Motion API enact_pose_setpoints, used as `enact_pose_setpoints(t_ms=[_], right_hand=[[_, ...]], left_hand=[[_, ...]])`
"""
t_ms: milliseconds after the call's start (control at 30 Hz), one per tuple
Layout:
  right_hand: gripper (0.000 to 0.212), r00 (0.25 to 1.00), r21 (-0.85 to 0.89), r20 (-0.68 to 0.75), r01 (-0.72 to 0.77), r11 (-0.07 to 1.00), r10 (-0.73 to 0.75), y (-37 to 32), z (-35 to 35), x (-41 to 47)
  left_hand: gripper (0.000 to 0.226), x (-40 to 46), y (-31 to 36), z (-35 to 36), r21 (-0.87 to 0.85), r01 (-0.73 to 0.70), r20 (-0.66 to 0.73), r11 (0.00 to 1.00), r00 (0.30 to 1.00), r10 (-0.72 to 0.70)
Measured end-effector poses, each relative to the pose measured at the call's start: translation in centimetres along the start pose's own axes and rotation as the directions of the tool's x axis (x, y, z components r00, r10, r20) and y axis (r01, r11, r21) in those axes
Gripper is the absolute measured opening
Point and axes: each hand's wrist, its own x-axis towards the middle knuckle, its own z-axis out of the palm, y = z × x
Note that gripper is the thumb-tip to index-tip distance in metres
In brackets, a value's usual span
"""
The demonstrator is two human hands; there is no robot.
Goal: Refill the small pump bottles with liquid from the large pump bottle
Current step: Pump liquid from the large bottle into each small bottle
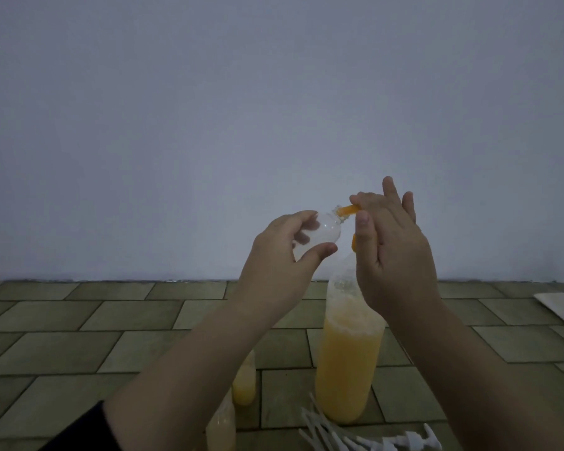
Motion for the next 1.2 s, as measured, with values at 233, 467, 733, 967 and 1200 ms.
enact_pose_setpoints(t_ms=[233,467,733,967,1200], right_hand=[[0.049,1.000,0.076,-0.022,-0.017,0.997,0.018,0.4,0.9,-0.8],[0.053,1.000,0.046,-0.020,-0.016,0.999,0.017,-0.2,-0.1,0.4],[0.052,0.996,0.091,-0.029,-0.085,0.992,0.088,0.2,0.9,-1.3],[0.052,0.997,0.055,-0.054,-0.048,0.997,0.051,-1.0,0.3,-0.3],[0.051,0.999,0.004,-0.020,-0.039,0.999,0.039,-0.3,0.9,-1.4]], left_hand=[[0.051,-0.4,-0.1,-0.1,0.061,-0.005,0.015,0.998,1.000,0.004],[0.050,0.7,0.5,-1.0,0.090,-0.026,0.050,0.996,0.998,0.022],[0.050,0.4,0.1,-0.3,0.129,-0.030,0.101,0.991,0.995,0.017],[0.049,1.1,0.5,-1.2,0.144,-0.063,0.087,0.988,0.995,0.051],[0.051,0.5,0.4,-0.8,0.182,-0.052,0.124,0.982,0.992,0.029]])
